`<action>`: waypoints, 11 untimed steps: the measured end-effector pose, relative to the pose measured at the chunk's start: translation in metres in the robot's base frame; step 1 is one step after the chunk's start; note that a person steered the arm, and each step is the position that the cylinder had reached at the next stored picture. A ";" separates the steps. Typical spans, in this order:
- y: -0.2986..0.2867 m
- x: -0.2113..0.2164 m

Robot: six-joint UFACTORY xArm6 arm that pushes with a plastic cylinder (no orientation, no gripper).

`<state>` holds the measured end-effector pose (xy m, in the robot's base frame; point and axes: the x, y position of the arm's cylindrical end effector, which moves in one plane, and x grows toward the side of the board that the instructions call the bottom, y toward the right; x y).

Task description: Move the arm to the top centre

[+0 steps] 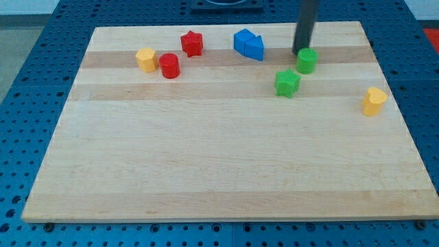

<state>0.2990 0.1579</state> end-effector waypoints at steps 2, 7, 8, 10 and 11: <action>0.043 0.076; -0.053 -0.093; -0.106 -0.098; -0.153 -0.098; -0.152 -0.089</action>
